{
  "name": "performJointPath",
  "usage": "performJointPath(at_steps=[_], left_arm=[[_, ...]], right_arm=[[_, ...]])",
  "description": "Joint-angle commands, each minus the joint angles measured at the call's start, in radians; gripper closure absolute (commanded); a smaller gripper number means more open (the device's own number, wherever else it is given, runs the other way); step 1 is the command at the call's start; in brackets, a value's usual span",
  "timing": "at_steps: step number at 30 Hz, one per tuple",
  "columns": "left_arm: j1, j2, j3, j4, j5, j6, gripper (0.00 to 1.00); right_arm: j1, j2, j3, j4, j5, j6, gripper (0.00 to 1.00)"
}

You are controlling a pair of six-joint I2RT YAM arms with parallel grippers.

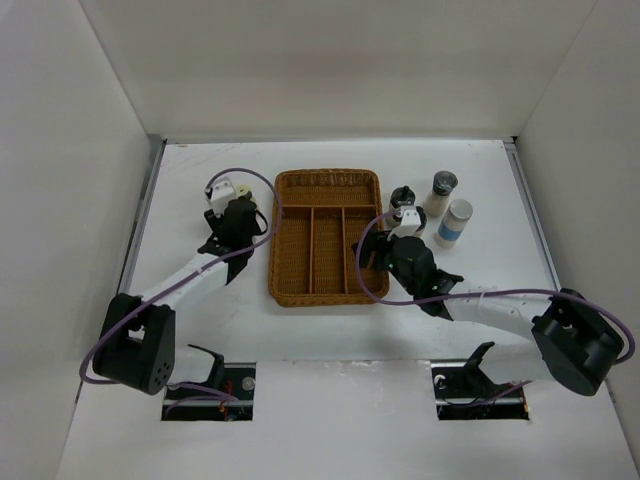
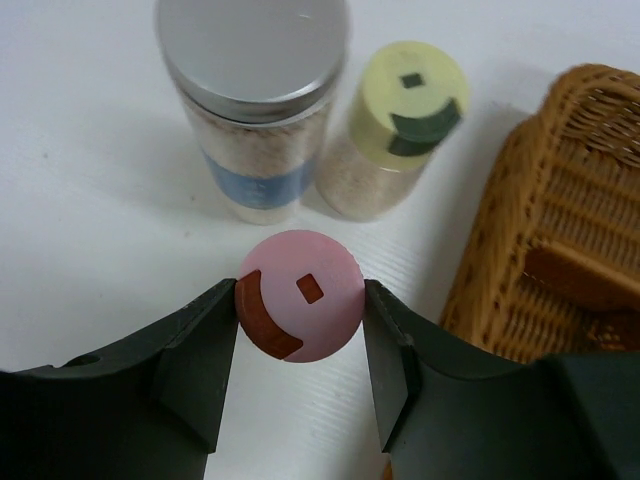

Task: Organize the condiment bottles

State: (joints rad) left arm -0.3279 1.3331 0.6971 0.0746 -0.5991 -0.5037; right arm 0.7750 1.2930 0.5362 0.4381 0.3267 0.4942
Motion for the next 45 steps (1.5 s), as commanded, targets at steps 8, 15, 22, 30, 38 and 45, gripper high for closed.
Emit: performJointPath(at_steps=[8, 15, 22, 30, 38, 45], left_arm=[[-0.208, -0.115, 0.188, 0.033, -0.116, 0.082, 0.76], [-0.202, 0.124, 0.387, 0.155, -0.016, 0.111, 0.76], [-0.171, 0.386, 0.576, 0.149, 0.091, 0.09, 0.76], [-0.171, 0.538, 0.641, 0.122, 0.114, 0.068, 0.74], [-0.168, 0.56, 0.611, 0.109, 0.114, 0.056, 0.46], [-0.165, 0.44, 0.52, 0.158, 0.114, 0.051, 0.2]], right_arm=[[0.013, 0.032, 0.044, 0.073, -0.031, 0.015, 0.2], [0.008, 0.017, 0.038, 0.07, -0.037, 0.02, 0.19], [0.005, 0.002, 0.03, 0.071, -0.032, 0.02, 0.18], [0.003, 0.0, 0.027, 0.077, -0.029, 0.018, 0.16], [-0.01, 0.018, 0.025, 0.08, -0.031, 0.024, 0.08], [-0.01, -0.006, 0.019, 0.083, -0.023, 0.012, 0.08]])
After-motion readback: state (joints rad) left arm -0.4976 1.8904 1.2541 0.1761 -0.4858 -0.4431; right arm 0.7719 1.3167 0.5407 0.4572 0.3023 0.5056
